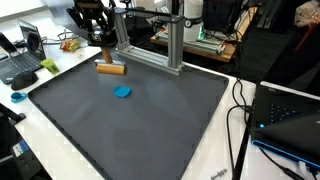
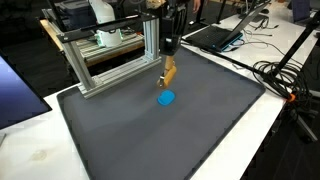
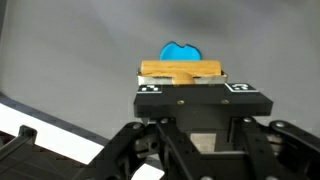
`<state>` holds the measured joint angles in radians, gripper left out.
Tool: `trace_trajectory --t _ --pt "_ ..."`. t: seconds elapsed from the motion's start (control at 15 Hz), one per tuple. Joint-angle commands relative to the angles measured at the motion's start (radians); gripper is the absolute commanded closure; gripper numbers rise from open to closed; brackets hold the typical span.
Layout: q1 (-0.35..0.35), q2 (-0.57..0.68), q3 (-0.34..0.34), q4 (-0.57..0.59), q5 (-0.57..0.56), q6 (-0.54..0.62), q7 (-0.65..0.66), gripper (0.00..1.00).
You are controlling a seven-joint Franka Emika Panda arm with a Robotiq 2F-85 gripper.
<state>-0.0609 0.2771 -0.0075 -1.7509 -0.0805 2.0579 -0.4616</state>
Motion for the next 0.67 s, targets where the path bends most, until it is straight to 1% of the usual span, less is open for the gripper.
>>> trace_trajectory --t 0.0,0.33,0.6 --pt "0.002 0.008 0.001 0.007 -0.01 -0.005 0.048 0.78" --pt "-0.007 0.038 0.003 -0.011 0.029 0.034 0.113 0.78" --pt "-0.02 0.062 0.004 -0.045 0.059 0.121 0.154 0.78"
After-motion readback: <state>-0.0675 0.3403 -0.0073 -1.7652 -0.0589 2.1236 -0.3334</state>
